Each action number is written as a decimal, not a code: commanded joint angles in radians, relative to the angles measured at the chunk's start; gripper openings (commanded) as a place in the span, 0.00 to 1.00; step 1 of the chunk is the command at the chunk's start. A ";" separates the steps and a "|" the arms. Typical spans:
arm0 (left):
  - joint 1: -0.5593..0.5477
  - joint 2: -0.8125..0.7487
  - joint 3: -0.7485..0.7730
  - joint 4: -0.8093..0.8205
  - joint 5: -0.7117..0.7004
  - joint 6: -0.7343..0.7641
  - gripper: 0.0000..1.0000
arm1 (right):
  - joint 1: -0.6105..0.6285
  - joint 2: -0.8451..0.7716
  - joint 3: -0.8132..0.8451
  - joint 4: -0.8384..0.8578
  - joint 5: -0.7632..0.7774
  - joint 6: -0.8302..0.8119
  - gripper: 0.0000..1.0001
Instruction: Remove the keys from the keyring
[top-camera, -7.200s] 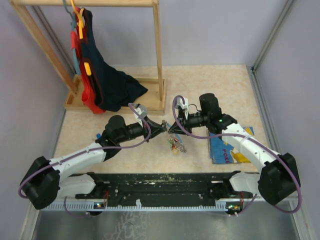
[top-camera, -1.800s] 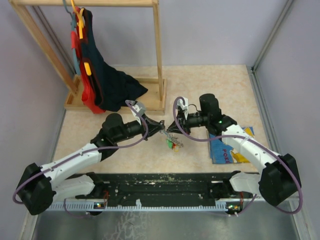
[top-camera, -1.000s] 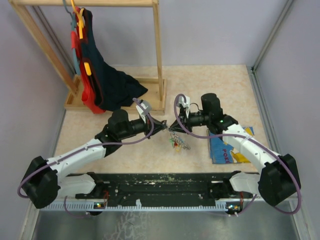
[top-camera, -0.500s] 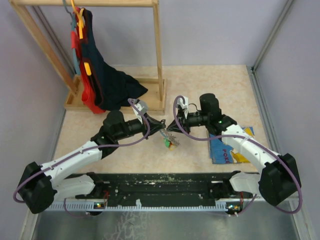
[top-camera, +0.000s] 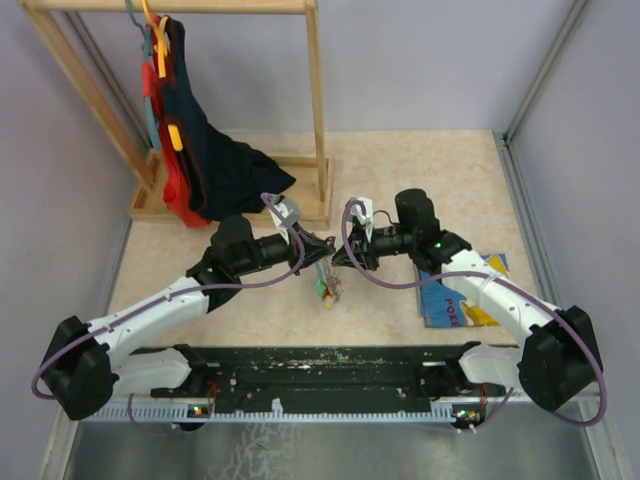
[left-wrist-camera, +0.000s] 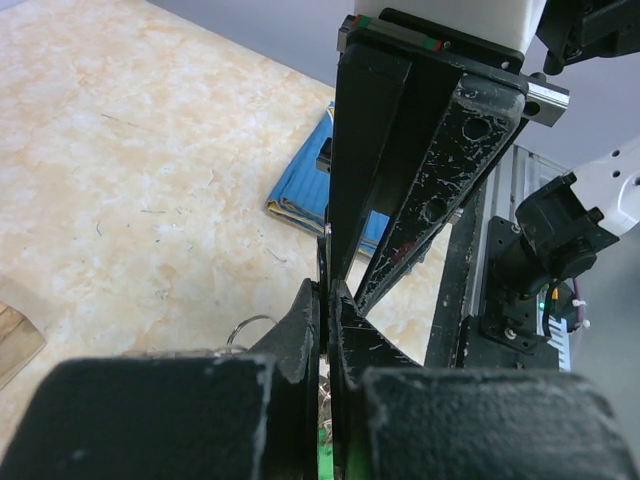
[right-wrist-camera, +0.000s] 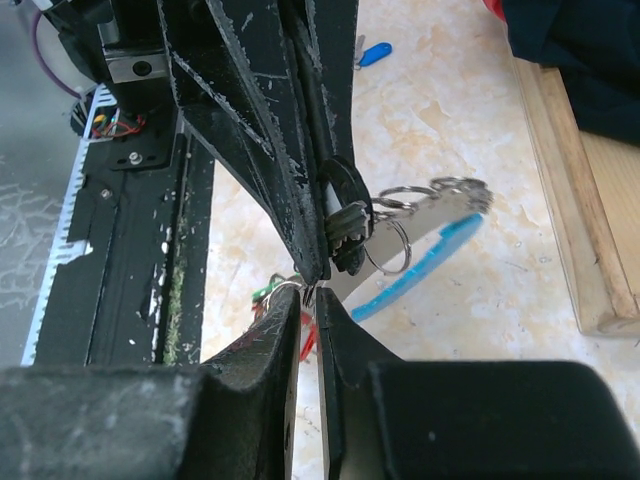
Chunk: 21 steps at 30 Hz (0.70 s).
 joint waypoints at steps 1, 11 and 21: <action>0.003 0.011 0.051 0.076 0.027 -0.011 0.00 | 0.011 0.001 0.012 0.012 0.009 -0.025 0.12; 0.004 0.018 0.050 0.103 0.053 -0.034 0.00 | 0.011 0.000 0.018 0.020 0.061 -0.004 0.15; 0.003 0.053 0.052 0.156 0.084 -0.076 0.00 | 0.011 -0.006 0.019 0.029 0.089 0.008 0.17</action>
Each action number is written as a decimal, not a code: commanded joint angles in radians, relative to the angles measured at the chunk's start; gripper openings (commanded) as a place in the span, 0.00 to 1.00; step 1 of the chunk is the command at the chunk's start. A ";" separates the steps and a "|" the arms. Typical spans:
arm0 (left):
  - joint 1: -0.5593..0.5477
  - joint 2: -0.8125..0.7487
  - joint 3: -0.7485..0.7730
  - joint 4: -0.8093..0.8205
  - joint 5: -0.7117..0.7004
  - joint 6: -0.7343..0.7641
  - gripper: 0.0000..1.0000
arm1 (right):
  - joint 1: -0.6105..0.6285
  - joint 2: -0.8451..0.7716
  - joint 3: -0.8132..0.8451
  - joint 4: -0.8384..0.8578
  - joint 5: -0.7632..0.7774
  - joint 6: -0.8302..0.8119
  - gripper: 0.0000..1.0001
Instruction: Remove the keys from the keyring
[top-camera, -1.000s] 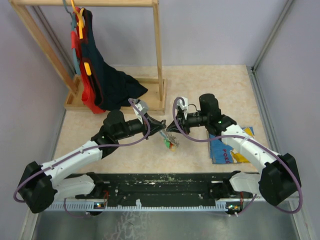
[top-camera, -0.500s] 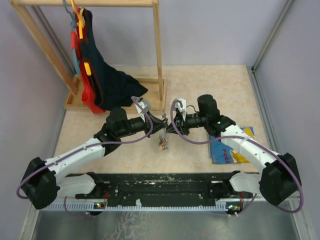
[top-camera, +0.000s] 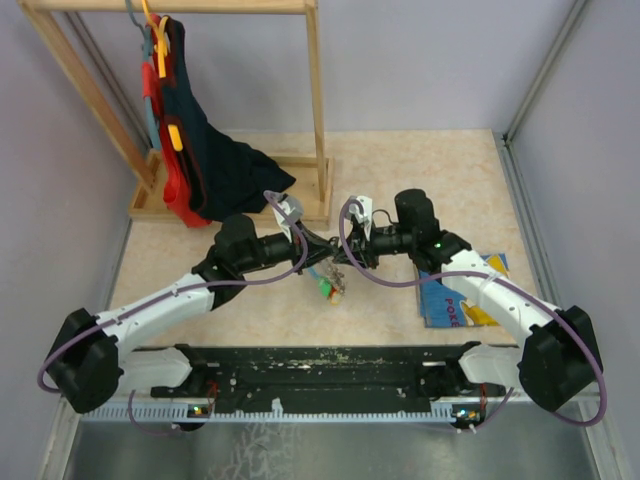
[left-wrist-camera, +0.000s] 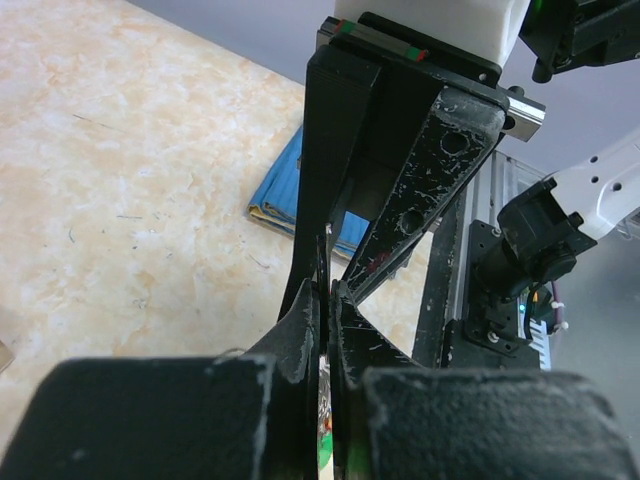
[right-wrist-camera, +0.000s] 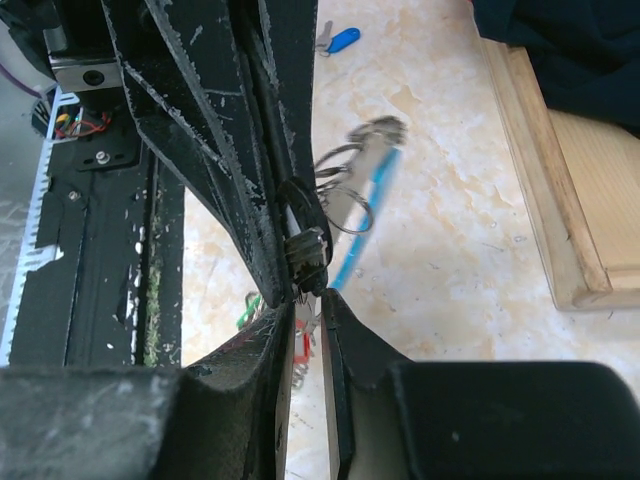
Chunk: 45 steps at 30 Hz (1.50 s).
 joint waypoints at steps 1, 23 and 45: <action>0.003 0.008 0.052 0.096 0.042 -0.033 0.00 | 0.008 -0.006 0.019 0.038 0.014 0.008 0.17; 0.004 -0.028 0.032 0.057 0.008 -0.005 0.00 | -0.003 -0.024 0.040 -0.001 -0.114 -0.018 0.00; 0.036 -0.101 -0.121 -0.023 -0.049 0.081 0.00 | -0.037 -0.023 0.026 0.052 -0.102 0.051 0.00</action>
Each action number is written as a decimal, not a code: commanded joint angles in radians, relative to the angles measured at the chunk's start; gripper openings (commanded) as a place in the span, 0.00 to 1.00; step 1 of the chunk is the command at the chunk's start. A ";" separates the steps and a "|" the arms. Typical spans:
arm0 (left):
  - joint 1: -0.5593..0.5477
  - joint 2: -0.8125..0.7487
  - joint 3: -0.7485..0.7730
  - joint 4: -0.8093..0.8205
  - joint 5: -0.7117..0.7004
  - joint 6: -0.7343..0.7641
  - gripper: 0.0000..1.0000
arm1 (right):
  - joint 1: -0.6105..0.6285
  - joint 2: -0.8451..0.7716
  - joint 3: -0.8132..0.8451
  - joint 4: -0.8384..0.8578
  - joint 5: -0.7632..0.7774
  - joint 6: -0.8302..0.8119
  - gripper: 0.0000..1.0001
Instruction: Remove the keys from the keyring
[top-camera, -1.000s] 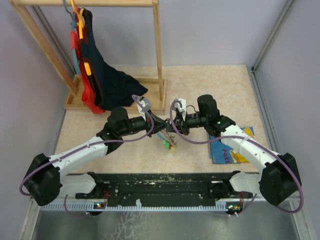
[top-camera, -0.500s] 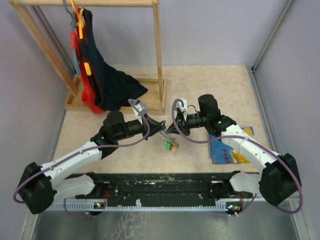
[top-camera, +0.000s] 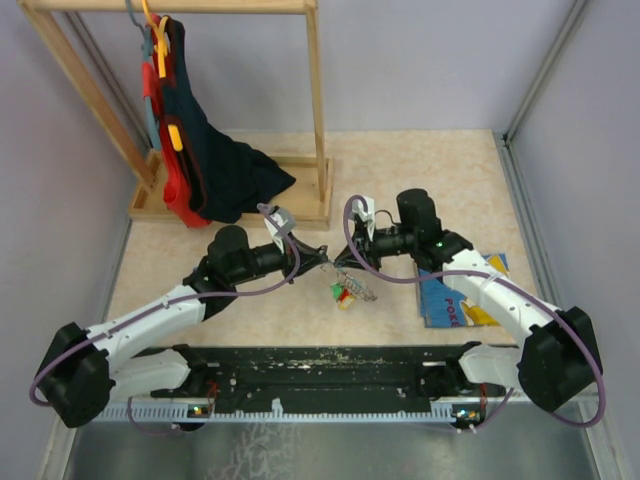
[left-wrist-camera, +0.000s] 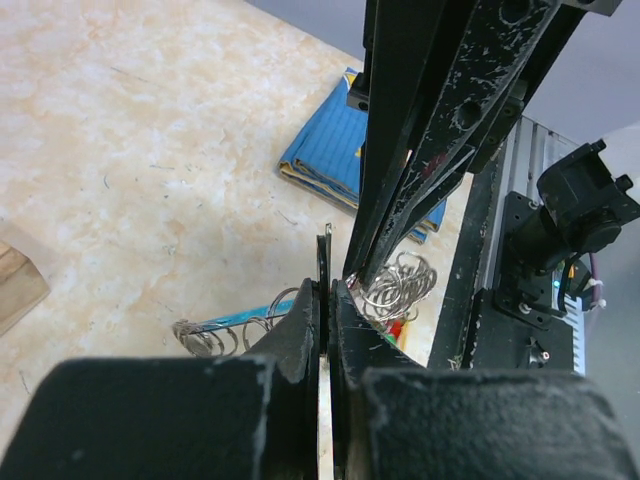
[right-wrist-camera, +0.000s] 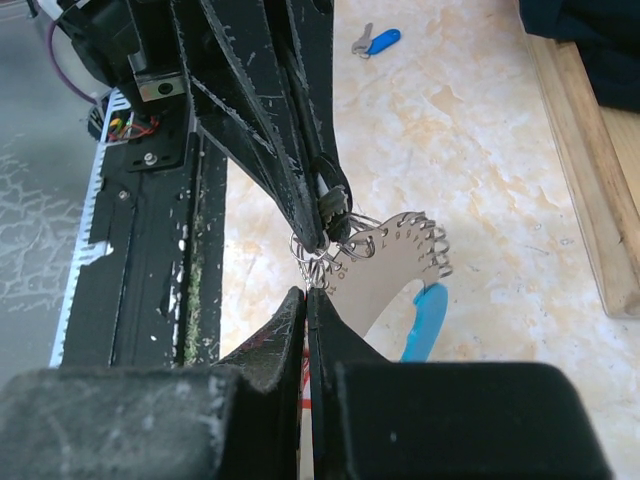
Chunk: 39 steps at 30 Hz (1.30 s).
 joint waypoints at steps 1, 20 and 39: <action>0.012 -0.017 -0.022 0.056 0.009 0.024 0.00 | -0.010 -0.020 0.024 0.083 -0.003 0.022 0.00; 0.014 -0.017 0.065 0.152 0.049 -0.023 0.00 | 0.032 -0.002 0.008 0.066 0.023 -0.034 0.00; 0.014 0.058 0.110 0.214 0.117 -0.084 0.00 | 0.039 -0.008 0.026 0.081 0.005 0.010 0.21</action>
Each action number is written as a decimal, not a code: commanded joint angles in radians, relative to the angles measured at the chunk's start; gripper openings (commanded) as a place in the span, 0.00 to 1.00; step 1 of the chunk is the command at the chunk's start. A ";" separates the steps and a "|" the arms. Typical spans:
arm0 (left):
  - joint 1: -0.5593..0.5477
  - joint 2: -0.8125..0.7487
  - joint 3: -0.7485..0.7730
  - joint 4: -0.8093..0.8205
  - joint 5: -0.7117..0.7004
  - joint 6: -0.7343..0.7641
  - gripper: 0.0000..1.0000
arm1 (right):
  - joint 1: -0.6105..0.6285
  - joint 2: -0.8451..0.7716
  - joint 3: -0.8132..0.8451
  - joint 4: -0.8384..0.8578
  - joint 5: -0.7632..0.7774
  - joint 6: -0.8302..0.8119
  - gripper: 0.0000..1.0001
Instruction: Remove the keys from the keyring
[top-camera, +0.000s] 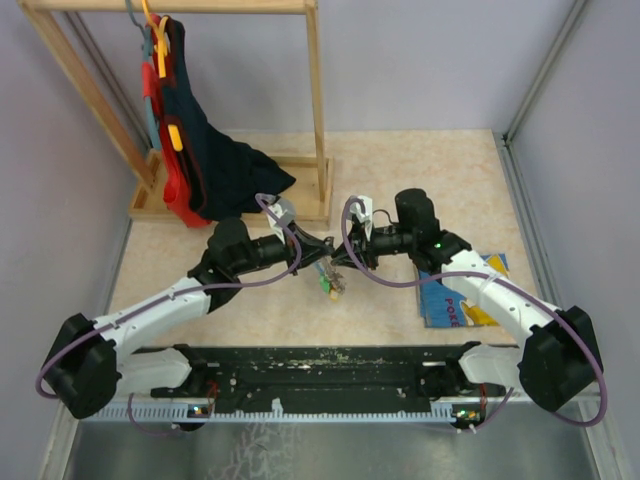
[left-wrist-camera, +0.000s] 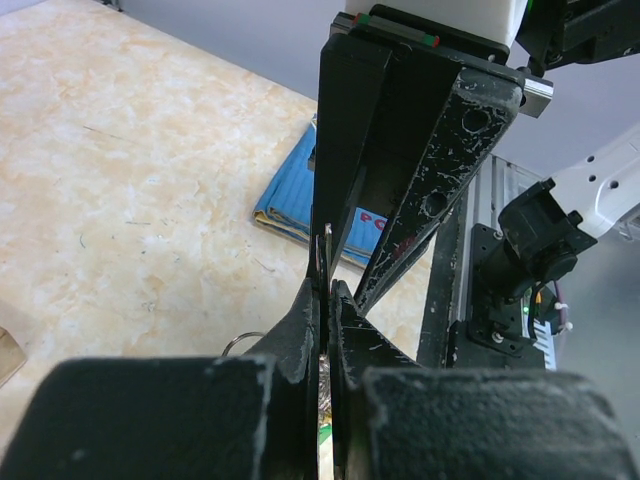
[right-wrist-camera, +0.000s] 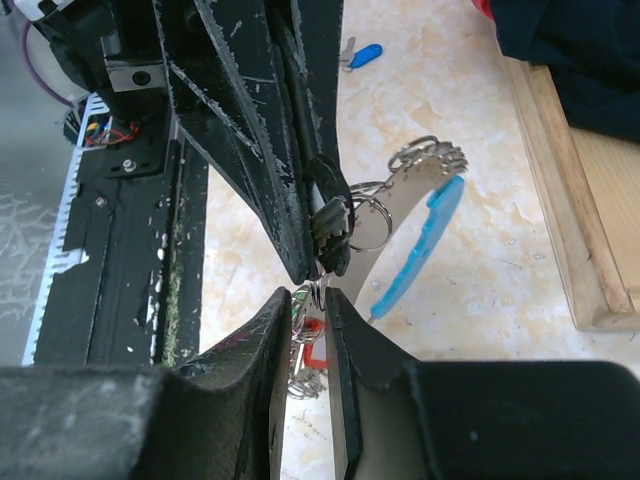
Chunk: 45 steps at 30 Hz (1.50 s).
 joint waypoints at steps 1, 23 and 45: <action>0.005 0.001 0.064 0.090 0.034 -0.025 0.00 | 0.011 -0.011 0.029 0.030 -0.055 0.017 0.21; 0.004 0.056 0.135 0.119 0.115 -0.120 0.00 | 0.004 -0.071 0.090 -0.039 -0.004 0.010 0.21; 0.004 0.001 0.091 0.129 0.131 -0.137 0.00 | -0.030 -0.101 0.126 -0.182 -0.061 -0.159 0.00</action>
